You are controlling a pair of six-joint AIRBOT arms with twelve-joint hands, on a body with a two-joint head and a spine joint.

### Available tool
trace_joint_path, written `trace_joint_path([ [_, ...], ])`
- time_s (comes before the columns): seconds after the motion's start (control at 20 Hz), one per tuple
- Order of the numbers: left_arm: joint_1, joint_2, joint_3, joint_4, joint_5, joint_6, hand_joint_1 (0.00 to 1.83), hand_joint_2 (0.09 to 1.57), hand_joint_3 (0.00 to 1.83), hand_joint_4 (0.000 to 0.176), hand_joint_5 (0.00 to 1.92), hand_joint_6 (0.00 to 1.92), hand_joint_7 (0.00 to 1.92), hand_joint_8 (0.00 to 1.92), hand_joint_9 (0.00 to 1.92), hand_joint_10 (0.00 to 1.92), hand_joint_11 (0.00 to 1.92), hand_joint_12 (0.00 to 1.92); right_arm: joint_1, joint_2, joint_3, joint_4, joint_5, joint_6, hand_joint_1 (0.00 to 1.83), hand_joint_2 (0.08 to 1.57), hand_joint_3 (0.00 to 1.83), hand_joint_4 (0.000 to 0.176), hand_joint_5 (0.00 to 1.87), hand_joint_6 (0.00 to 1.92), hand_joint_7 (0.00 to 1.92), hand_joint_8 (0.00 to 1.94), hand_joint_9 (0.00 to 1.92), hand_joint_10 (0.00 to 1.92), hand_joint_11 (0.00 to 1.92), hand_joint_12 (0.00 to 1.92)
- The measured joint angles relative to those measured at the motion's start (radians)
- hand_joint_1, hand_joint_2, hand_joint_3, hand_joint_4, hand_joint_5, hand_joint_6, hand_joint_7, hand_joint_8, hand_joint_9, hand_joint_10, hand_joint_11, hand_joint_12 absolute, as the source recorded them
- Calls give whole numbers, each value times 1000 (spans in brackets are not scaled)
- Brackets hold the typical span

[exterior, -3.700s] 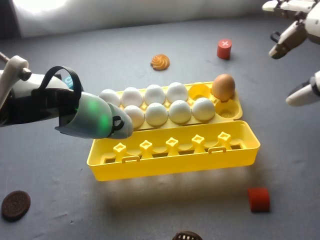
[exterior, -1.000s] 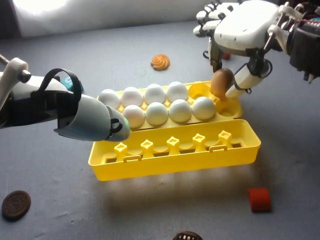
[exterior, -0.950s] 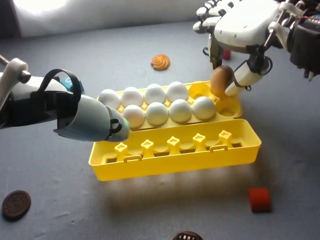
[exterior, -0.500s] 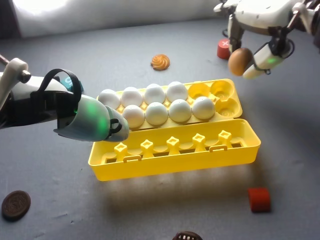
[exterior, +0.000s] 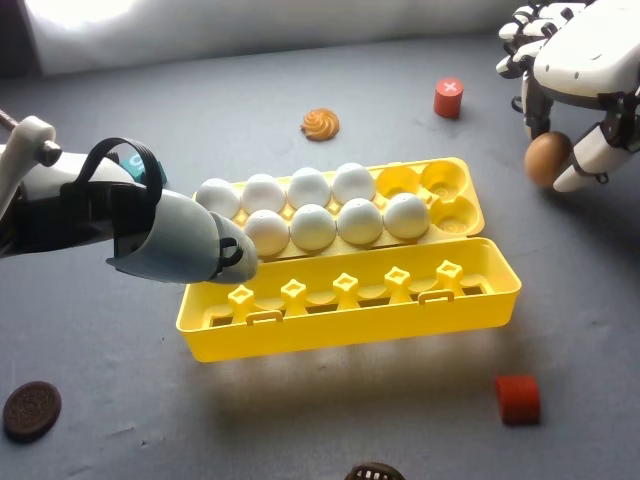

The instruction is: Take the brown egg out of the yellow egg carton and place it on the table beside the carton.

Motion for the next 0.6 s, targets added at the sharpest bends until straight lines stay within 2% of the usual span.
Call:
trace_joint_path([
  [0.05, 0, 0, 0, 0, 0, 0, 0, 1247, 0, 0, 13, 4, 0, 0, 0, 0, 0, 0, -1, 0, 0, 0, 0, 0, 1131, 994, 2, 75, 1274, 490, 316, 0, 84, 0, 0, 0],
  [0.1, 0, 0, 0, 0, 0, 0, 0, 1249, 0, 0, 15, 5, 0, 0, 0, 0, 6, 2, -1, 0, -1, 0, 2, 0, 1126, 1001, 2, 78, 1249, 540, 353, 5, 85, 1, 0, 0],
  [0.2, 0, 0, 0, 0, 0, 0, 0, 1250, 0, 0, 1, 0, 0, 0, 0, 0, 0, 0, -10, -3, -1, 0, 8, 0, 1140, 1003, 1, 30, 1247, 547, 416, 10, 120, 8, 0, 0],
  [0.25, 0, 0, 0, 0, 0, 0, 0, 1254, 0, 0, 0, 0, 0, 0, 0, 0, 0, 0, -15, -6, -1, 0, 8, 0, 1134, 1002, 0, 52, 1246, 549, 411, 5, 113, 4, 3, 2],
  [0.3, 0, 0, 0, 0, 0, 0, 0, 1252, 0, 0, 2, 1, 0, 0, 0, 0, 0, 0, -18, -6, -1, 0, 12, 1, 1134, 1001, 0, 57, 1247, 549, 378, 1, 124, 8, 28, 14],
  [0.35, 0, 0, 0, 0, 0, 0, 0, 1252, 0, 0, 7, 3, 0, 0, 0, 0, 0, 0, -18, -7, -1, 0, 14, 0, 1146, 993, 1, 27, 1269, 509, 387, 3, 131, 9, 5, 126],
  [0.4, 0, 0, 0, 0, 0, 0, 0, 1257, 1, 0, 1, 0, 0, 0, 0, 0, 0, 0, -18, -6, -1, 0, 14, 0, 1155, 989, 0, 5, 1284, 482, 462, 17, 160, 15, 0, 227],
  [0.45, 0, 0, 0, 0, 1, 0, 0, 1254, 0, 0, 2, 1, 0, 0, 0, 0, 0, 0, -19, -8, -1, 0, 14, 0, 1148, 987, 0, 38, 1294, 464, 460, 9, 157, 11, 0, 270],
  [0.55, 0, 0, 0, 0, 1, 0, 0, 1256, 1, 0, 0, 0, 0, 0, 0, 0, 0, 0, -26, -12, -1, 0, 25, 1, 1162, 981, 0, 0, 1317, 422, 517, 12, 172, 10, 0, 267],
  [0.6, 0, 0, 0, 0, 1, 0, 0, 1257, 2, 0, 0, 0, 0, 0, 0, 0, 0, 0, -26, -15, -1, 1, 30, 2, 1147, 983, 0, 43, 1307, 435, 457, 2, 164, 5, 0, 254],
])
